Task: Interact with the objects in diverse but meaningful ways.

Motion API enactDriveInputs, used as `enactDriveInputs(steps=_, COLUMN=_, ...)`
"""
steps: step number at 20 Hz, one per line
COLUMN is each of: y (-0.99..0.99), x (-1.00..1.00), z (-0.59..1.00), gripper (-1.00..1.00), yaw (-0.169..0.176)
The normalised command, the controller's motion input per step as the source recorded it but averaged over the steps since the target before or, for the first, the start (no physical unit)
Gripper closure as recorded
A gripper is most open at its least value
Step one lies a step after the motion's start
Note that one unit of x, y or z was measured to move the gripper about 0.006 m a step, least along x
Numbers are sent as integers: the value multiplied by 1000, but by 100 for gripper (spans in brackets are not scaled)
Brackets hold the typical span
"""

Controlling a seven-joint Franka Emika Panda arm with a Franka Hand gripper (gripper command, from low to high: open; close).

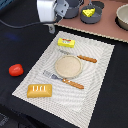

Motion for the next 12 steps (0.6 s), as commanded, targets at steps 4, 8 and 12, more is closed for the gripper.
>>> enactDriveInputs(steps=4, y=-426, x=66, z=-16, gripper=-100, yaw=-120)
enactDriveInputs(steps=8, y=-671, x=0, z=-57, gripper=-100, yaw=-105)
enactDriveInputs(steps=12, y=-766, x=-4, z=-120, gripper=-100, yaw=-78)
